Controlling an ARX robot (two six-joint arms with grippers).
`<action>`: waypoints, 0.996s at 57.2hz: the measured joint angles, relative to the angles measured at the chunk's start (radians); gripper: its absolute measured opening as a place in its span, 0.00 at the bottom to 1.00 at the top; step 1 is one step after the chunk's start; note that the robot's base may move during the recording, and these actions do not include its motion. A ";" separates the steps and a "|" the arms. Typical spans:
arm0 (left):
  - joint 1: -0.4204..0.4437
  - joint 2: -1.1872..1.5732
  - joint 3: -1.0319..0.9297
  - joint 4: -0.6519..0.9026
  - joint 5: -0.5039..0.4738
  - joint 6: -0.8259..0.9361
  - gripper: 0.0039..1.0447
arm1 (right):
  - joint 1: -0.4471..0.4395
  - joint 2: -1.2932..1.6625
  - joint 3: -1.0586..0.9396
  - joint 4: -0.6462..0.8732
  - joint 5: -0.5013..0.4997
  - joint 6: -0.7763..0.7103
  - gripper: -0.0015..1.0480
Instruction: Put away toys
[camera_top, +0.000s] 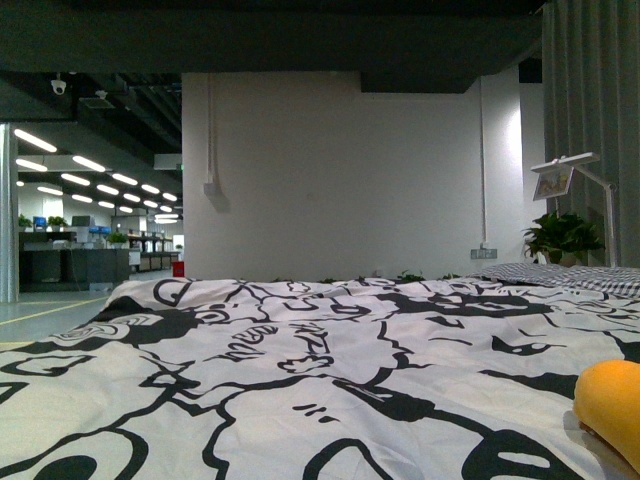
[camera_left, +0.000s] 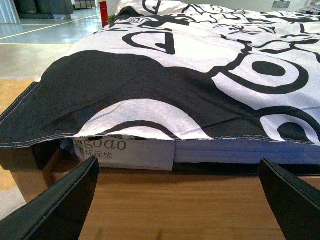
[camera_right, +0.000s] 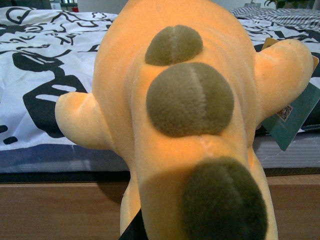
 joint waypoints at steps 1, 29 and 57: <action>0.000 0.000 0.000 0.000 0.000 0.000 0.94 | 0.000 -0.001 0.000 -0.001 0.000 0.000 0.07; 0.000 0.000 0.000 0.000 0.000 0.000 0.94 | 0.000 -0.113 -0.035 -0.069 0.000 0.000 0.07; 0.000 0.000 0.000 0.000 0.000 0.000 0.94 | 0.000 -0.291 -0.035 -0.256 0.000 0.000 0.07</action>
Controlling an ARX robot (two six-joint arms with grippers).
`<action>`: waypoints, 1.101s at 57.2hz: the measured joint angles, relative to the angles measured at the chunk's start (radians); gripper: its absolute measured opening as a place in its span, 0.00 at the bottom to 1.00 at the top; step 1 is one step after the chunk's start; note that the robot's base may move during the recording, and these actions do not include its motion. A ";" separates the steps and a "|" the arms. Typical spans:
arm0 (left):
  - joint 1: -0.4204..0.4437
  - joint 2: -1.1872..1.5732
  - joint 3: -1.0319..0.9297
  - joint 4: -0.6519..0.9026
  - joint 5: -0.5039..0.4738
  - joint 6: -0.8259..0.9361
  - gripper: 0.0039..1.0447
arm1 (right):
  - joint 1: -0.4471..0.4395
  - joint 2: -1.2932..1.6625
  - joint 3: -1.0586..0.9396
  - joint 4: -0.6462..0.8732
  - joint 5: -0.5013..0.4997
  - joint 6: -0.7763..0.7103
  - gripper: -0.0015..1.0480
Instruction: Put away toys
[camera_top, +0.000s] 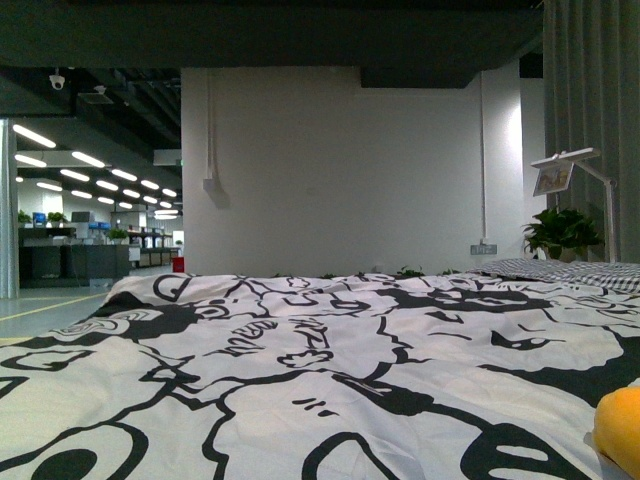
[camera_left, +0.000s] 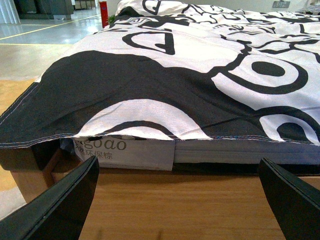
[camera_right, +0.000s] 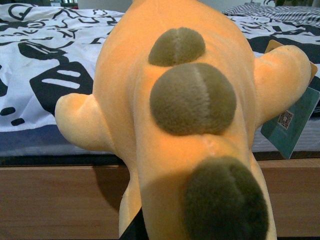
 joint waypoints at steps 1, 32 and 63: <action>0.000 0.000 0.000 0.000 0.000 0.000 0.94 | 0.000 0.000 0.000 0.000 0.000 0.000 0.07; 0.001 0.000 0.000 0.000 -0.005 0.000 0.94 | 0.003 0.000 0.000 -0.006 -0.012 -0.001 0.07; 0.001 0.000 0.000 0.000 -0.002 0.000 0.94 | 0.003 0.000 0.000 -0.007 -0.005 -0.002 0.07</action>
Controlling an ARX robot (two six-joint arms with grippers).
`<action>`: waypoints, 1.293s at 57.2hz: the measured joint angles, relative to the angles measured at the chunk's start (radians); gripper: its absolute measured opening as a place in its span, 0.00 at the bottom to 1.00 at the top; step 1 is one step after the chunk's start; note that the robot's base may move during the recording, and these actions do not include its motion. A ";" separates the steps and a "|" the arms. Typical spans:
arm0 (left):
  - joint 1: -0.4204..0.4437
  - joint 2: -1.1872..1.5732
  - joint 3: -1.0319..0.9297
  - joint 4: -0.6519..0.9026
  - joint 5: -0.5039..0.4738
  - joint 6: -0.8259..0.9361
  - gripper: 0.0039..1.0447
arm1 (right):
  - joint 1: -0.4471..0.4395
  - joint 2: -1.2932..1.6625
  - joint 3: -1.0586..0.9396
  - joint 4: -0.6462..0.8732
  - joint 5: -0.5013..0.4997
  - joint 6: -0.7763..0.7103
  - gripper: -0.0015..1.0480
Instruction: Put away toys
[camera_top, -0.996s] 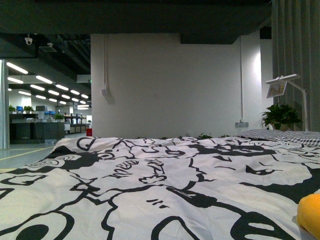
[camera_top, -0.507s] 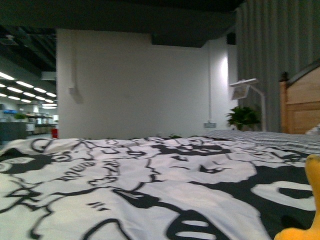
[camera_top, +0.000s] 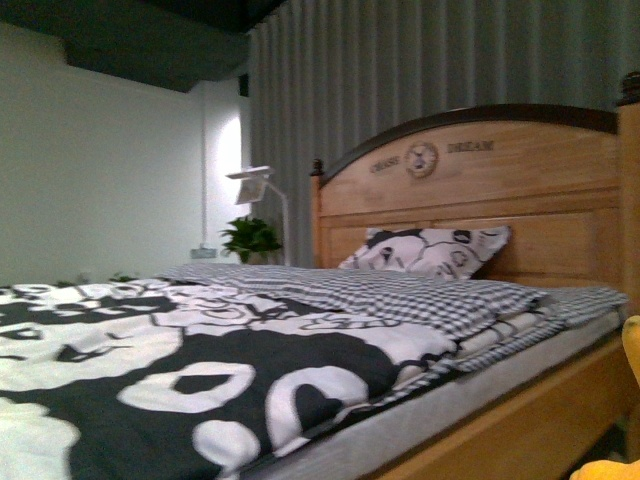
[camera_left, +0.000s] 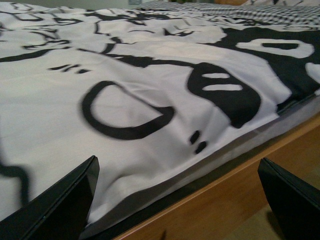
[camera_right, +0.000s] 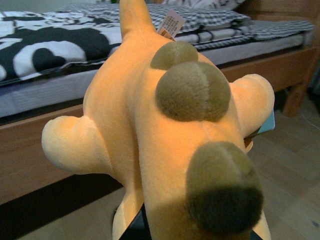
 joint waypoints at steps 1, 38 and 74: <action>0.000 0.000 0.000 0.000 0.000 0.000 0.94 | 0.000 0.000 0.000 0.000 0.000 0.000 0.07; 0.000 0.000 0.000 0.000 0.000 0.000 0.94 | 0.000 0.001 0.000 0.000 0.001 0.000 0.07; -0.001 0.000 0.000 0.000 0.002 0.002 0.94 | -0.001 0.000 0.000 0.000 -0.004 0.000 0.07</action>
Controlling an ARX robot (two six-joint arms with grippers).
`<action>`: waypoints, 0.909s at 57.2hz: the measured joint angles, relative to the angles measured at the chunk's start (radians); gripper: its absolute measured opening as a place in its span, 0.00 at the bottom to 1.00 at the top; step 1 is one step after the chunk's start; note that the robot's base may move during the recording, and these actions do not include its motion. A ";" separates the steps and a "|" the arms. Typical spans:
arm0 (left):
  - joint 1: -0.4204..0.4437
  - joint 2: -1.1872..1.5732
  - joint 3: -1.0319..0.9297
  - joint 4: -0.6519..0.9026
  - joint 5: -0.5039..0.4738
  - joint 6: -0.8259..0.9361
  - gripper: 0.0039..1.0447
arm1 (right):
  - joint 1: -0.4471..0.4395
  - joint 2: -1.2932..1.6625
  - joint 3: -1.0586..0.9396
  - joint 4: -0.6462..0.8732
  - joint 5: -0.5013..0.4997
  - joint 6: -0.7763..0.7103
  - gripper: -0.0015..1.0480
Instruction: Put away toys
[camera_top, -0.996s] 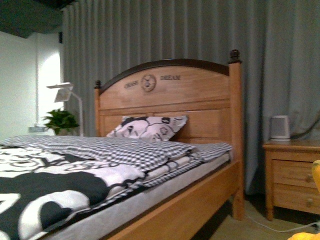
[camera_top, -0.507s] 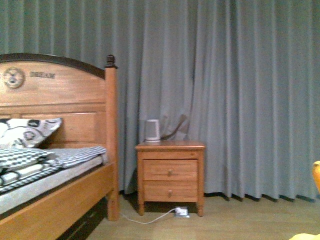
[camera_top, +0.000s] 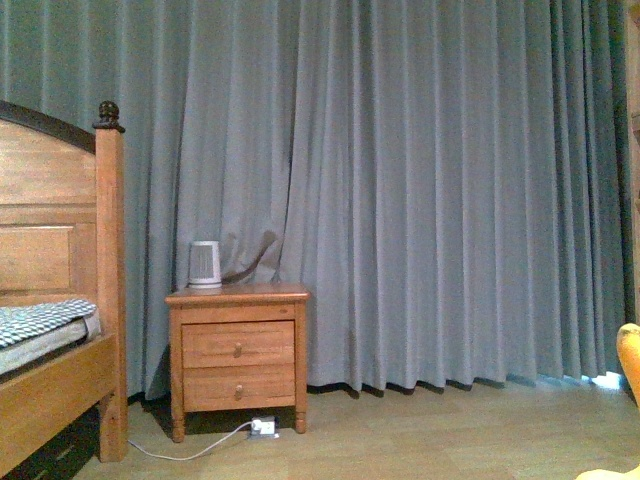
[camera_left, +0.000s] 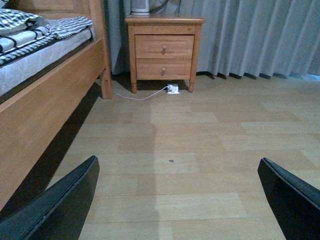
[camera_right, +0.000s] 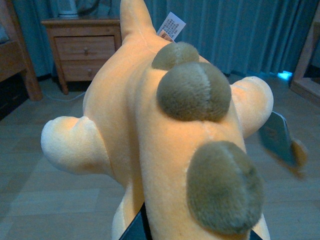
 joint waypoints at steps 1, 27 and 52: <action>0.000 0.000 0.000 0.000 0.000 0.000 0.94 | 0.000 0.000 0.000 0.000 0.001 0.000 0.07; 0.000 0.000 0.000 0.000 0.000 0.000 0.94 | 0.000 0.000 0.000 0.000 0.001 0.000 0.07; 0.000 0.000 0.000 0.000 0.000 0.000 0.94 | 0.000 0.000 0.000 0.000 0.001 0.000 0.07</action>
